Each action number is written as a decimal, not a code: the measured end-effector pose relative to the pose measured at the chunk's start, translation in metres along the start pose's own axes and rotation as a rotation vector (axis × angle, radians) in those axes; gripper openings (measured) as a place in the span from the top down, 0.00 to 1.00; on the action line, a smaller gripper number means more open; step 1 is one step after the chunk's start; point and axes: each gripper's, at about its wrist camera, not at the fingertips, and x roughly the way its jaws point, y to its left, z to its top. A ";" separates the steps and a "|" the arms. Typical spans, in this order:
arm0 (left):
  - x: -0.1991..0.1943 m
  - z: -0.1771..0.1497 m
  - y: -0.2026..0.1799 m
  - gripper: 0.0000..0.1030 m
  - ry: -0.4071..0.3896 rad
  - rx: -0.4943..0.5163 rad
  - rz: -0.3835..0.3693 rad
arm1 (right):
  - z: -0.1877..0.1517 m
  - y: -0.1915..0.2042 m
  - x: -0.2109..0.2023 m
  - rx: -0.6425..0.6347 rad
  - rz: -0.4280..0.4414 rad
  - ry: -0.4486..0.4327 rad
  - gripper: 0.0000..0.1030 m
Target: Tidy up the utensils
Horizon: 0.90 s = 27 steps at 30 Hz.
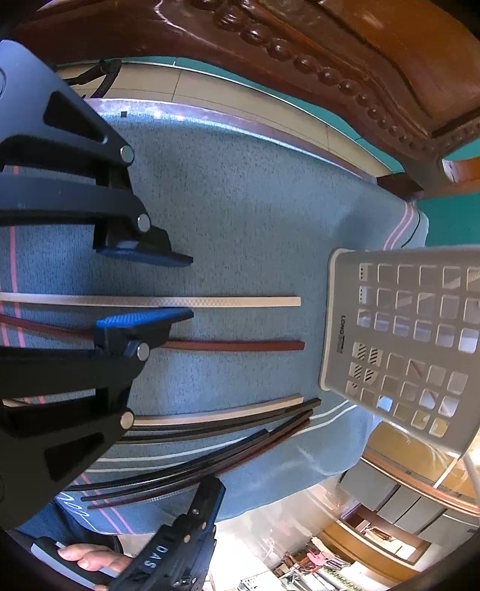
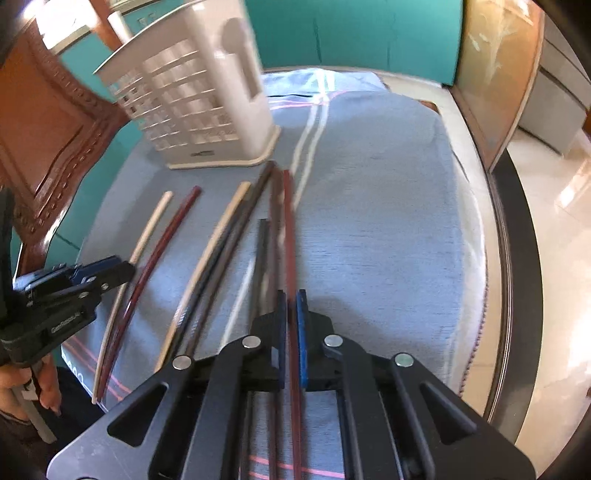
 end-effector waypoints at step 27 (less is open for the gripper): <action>0.004 0.010 0.008 0.67 -0.024 -0.003 0.070 | 0.021 0.022 0.016 -0.099 -0.048 -0.053 0.92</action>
